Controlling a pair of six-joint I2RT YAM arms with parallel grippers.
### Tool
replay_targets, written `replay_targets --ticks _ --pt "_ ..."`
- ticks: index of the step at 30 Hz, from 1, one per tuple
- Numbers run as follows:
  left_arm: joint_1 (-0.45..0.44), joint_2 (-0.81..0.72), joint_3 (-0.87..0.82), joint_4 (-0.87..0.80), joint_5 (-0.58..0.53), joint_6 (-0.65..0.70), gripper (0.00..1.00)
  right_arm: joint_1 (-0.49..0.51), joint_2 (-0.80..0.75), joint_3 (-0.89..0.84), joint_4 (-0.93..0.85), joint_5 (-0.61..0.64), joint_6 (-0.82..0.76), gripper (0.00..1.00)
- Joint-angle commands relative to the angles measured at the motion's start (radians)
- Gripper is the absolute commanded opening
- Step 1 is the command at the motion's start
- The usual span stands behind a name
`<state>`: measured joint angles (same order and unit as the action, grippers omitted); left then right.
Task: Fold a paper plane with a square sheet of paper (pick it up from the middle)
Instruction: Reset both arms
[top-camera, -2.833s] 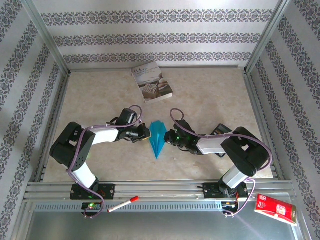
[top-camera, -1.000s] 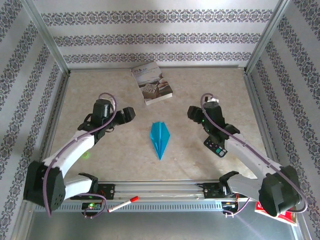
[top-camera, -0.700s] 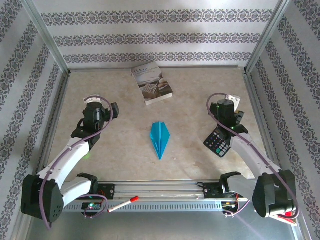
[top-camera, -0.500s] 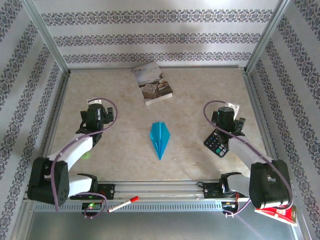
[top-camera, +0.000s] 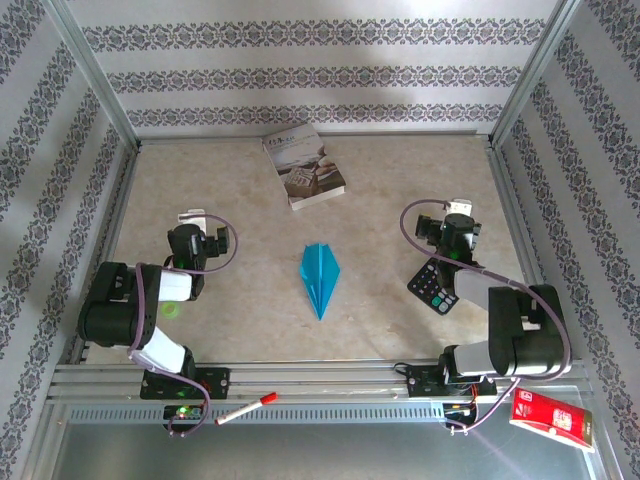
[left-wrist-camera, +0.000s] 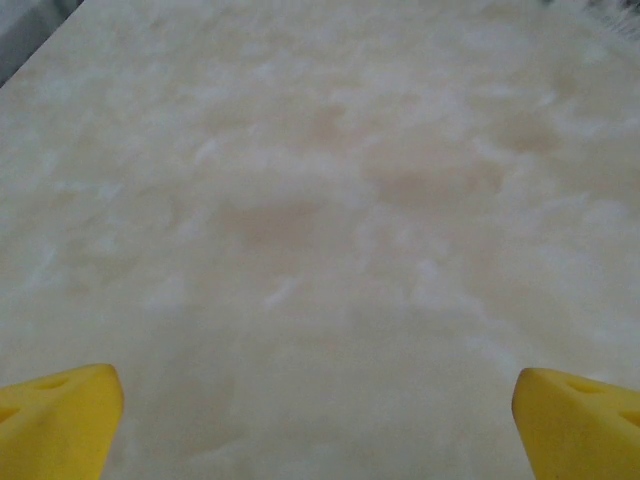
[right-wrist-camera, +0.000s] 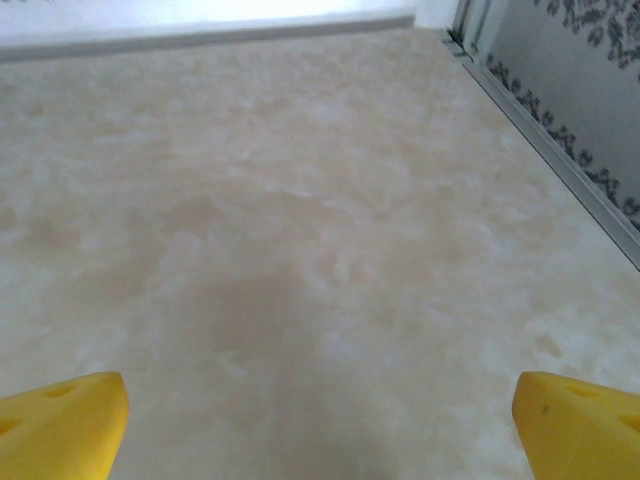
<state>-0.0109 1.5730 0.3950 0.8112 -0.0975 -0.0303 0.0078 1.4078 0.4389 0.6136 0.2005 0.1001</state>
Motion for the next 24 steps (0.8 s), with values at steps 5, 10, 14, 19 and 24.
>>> replay_targets --ticks 5,10,14,19,24 --pt "0.014 0.015 -0.003 0.121 0.095 0.024 1.00 -0.004 0.115 -0.071 0.332 -0.147 -0.041 0.98" --pt "0.012 0.019 -0.010 0.140 0.087 0.026 1.00 -0.003 0.107 -0.067 0.314 -0.148 -0.048 0.98" --pt "0.013 0.017 -0.008 0.133 0.090 0.026 1.00 0.001 0.108 -0.063 0.308 -0.143 -0.055 0.98" --pt "0.012 0.018 -0.007 0.134 0.094 0.028 1.00 0.021 0.108 -0.062 0.308 -0.110 -0.068 0.98" --pt "0.012 0.018 -0.007 0.133 0.095 0.029 1.00 0.026 0.107 -0.065 0.308 -0.104 -0.074 0.98"
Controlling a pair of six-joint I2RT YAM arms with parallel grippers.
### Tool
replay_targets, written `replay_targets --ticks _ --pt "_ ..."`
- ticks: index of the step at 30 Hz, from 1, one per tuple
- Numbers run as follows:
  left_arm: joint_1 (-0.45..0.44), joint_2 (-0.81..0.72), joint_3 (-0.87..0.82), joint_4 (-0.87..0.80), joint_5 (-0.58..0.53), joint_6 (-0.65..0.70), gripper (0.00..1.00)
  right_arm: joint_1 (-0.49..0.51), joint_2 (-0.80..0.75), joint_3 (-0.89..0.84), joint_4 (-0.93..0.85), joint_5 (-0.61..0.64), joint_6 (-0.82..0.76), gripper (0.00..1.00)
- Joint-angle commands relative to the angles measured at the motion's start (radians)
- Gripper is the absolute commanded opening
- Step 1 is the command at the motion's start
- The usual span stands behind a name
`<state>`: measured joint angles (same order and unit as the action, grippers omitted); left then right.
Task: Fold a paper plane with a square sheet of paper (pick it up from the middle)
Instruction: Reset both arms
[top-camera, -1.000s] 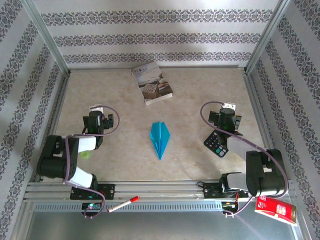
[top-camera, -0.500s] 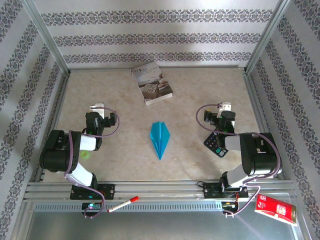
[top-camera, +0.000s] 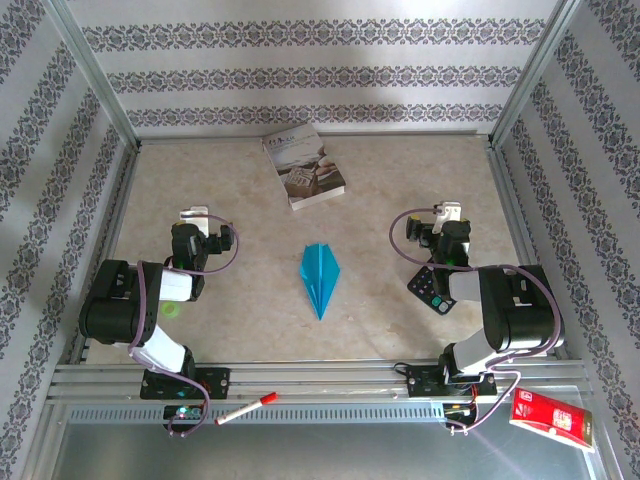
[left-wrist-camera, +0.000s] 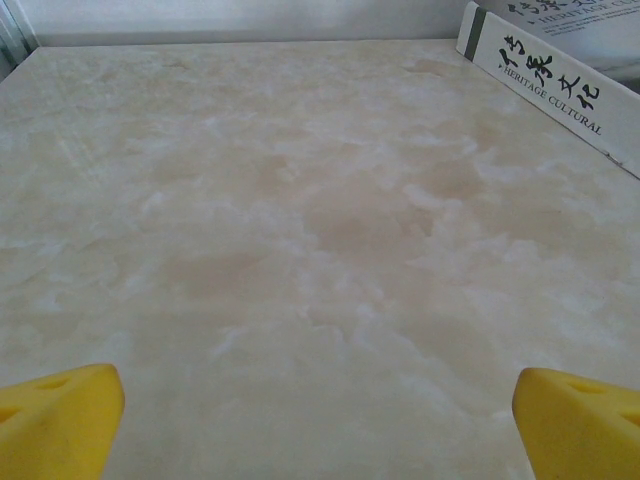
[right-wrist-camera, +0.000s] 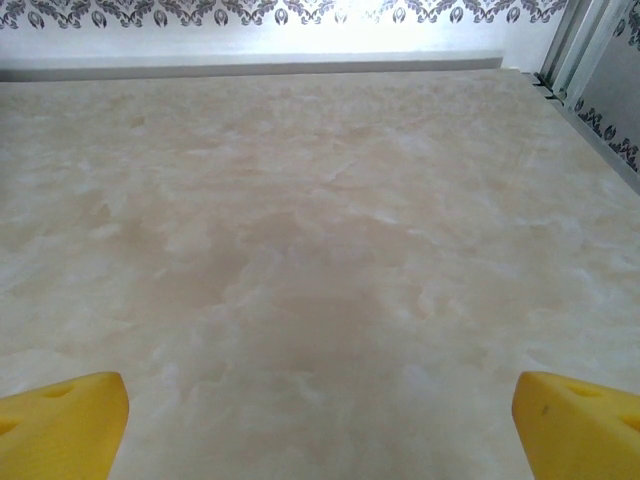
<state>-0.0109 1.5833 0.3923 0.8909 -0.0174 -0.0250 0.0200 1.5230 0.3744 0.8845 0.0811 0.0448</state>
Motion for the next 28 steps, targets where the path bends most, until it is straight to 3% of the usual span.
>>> replay_targets --ticks 1,28 --pt "0.012 0.008 -0.004 0.053 0.015 0.023 1.00 0.017 -0.008 0.000 0.040 0.020 -0.020 0.98" --pt "0.012 0.008 -0.004 0.053 0.017 0.024 1.00 0.024 -0.009 -0.004 0.047 0.018 -0.029 0.98"
